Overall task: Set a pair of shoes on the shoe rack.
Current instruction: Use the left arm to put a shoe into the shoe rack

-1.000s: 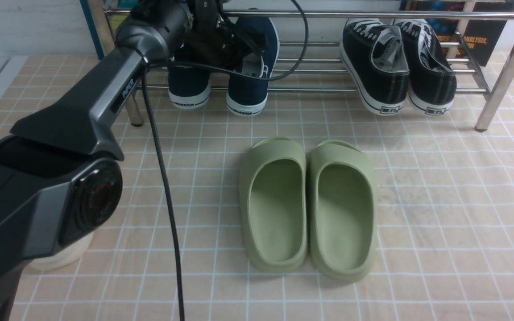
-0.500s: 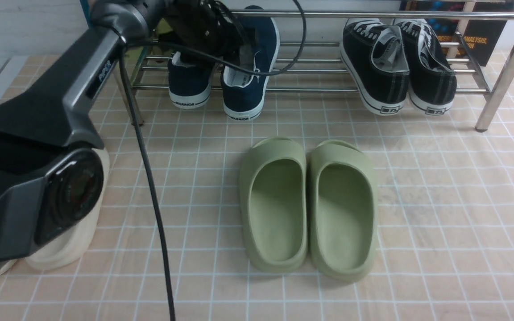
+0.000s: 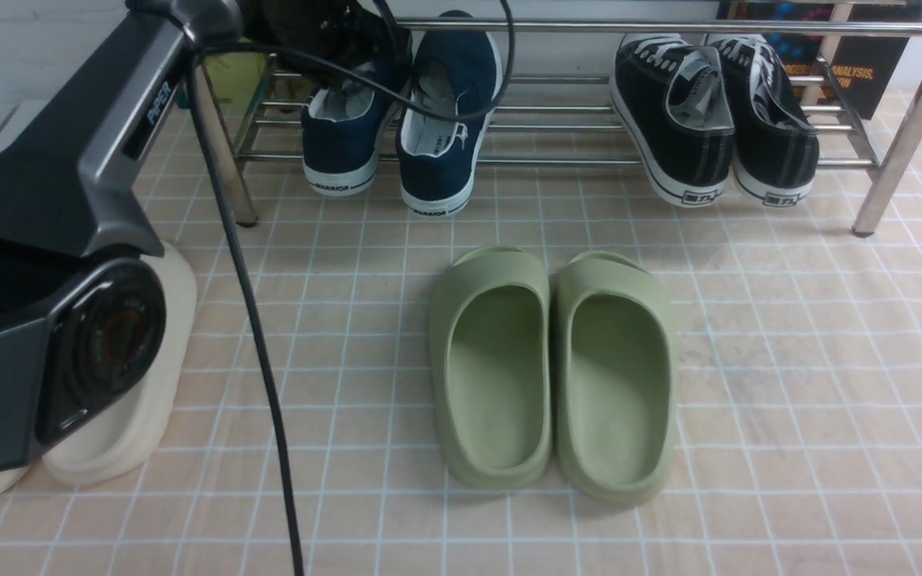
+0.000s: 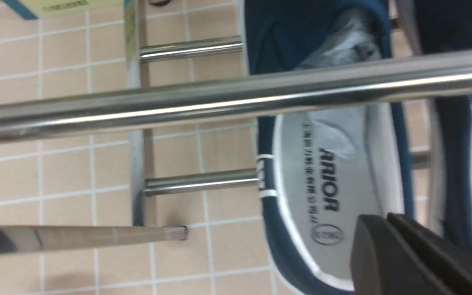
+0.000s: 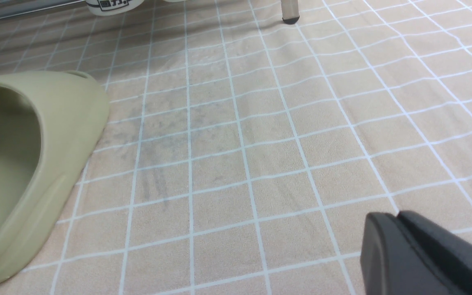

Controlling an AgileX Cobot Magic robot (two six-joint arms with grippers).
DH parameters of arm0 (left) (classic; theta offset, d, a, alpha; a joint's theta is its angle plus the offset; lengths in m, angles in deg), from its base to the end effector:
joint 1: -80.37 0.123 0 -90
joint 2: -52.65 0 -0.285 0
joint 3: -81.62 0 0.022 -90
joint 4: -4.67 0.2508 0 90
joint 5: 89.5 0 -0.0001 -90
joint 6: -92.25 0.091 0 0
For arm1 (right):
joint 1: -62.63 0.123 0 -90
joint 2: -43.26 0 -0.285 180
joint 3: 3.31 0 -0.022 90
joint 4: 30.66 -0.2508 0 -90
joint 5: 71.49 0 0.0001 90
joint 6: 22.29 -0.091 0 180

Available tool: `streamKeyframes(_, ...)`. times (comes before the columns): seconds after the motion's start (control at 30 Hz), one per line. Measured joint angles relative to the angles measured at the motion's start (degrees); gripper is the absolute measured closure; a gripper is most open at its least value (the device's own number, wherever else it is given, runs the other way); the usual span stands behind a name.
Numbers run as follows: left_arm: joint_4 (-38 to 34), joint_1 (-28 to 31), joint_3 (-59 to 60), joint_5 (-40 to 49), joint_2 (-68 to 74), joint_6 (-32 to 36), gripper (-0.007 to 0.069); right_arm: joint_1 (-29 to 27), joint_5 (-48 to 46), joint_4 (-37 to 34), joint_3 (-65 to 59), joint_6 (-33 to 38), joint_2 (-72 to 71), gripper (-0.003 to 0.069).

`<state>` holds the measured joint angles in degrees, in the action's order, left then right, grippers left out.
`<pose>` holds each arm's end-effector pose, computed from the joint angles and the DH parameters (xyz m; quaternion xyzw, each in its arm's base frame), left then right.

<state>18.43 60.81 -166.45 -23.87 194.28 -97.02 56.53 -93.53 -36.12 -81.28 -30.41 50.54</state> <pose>0.4933 -0.1543 0.3253 0.0917 0.9260 0.0296 0.3650 0.0523 -0.0023 0.1748 0.1243 0.7952 0.0510 0.5913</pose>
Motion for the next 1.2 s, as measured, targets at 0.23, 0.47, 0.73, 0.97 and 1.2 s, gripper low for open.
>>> streamKeyframes(0.23,0.69,1.13,0.00,-2.80,4.17,-3.02,0.0620,0.00,0.00,0.00,0.00,0.00,0.00,0.0622)
streamKeyframes(0.47,-0.10,1.94,0.00,-2.37,5.47,-8.19,0.0619,0.00,0.00,0.00,0.00,0.00,0.00,0.0622)
streamKeyframes(0.73,-4.98,2.00,0.00,-2.68,5.47,-8.91,0.0616,0.00,0.00,0.00,0.00,0.00,0.00,0.0622)
streamKeyframes(0.97,-13.38,2.00,-0.05,-3.68,5.39,-5.10,0.0608,0.00,0.00,0.00,0.00,0.00,0.00,0.0622)
streamKeyframes(1.2,-13.75,1.95,0.00,-1.84,2.80,-2.33,0.0604,0.00,0.00,0.00,0.00,0.00,0.00,0.0622)
